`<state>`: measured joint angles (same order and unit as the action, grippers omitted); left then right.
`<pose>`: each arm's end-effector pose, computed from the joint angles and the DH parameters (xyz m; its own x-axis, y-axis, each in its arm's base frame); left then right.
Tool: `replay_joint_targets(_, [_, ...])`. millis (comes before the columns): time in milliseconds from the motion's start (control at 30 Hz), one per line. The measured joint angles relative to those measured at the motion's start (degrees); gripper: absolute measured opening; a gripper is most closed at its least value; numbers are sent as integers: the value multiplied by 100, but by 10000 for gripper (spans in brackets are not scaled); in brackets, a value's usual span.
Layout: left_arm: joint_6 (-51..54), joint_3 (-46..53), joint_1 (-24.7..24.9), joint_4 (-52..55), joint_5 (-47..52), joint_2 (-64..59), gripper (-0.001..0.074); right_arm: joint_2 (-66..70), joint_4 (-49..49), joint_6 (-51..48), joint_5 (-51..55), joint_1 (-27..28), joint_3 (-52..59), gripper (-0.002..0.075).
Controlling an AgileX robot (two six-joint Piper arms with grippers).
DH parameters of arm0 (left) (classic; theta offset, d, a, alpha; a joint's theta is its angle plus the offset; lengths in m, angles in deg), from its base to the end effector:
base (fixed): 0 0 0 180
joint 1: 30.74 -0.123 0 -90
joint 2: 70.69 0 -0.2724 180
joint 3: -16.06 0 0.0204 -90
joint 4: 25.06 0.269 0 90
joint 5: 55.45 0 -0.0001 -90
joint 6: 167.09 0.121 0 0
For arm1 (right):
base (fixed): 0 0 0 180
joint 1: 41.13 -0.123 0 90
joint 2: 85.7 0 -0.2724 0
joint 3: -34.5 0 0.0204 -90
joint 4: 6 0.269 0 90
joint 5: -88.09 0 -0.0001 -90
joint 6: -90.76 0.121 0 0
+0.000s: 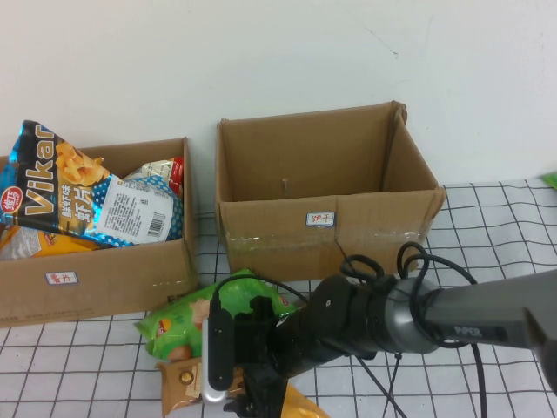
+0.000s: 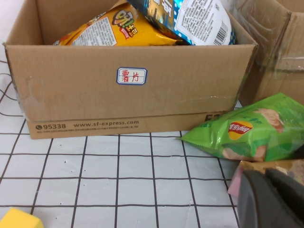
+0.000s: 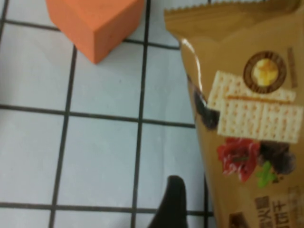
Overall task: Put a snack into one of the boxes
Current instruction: Pick up the biscuit
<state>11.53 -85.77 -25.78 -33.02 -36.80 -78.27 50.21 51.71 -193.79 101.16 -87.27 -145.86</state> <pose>0.1130 -0.0152 0.1694 -0.2620 -0.1329 -0.9559 0.0896 0.9829 -0.1612 0.3094 0.3554 0.0404 0.2095 -0.8268 -0.5220 -0.9383 -0.0198 -0.3452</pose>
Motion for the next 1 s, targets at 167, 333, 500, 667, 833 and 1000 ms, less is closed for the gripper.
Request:
replay_joint_targets(167, [0,0,0,0,0,0,-1,131,0,-9,-142,0,0,620])
replay_joint_targets(333, [0,0,0,0,0,0,-1,283,0,-23,-220,0,-97,620])
replay_joint_targets(500, [0,0,0,0,0,0,-1,456,12,-23,-241,0,-401,620])
replay_joint_targets(667, [0,0,0,0,0,0,-1,602,12,-23,-18,0,-657,618])
replay_joint_targets(833, [0,0,0,0,0,0,-1,647,23,-23,110,0,-705,547])
replay_joint_targets(1000, [0,0,0,0,0,0,-1,659,23,-23,132,0,-703,475])
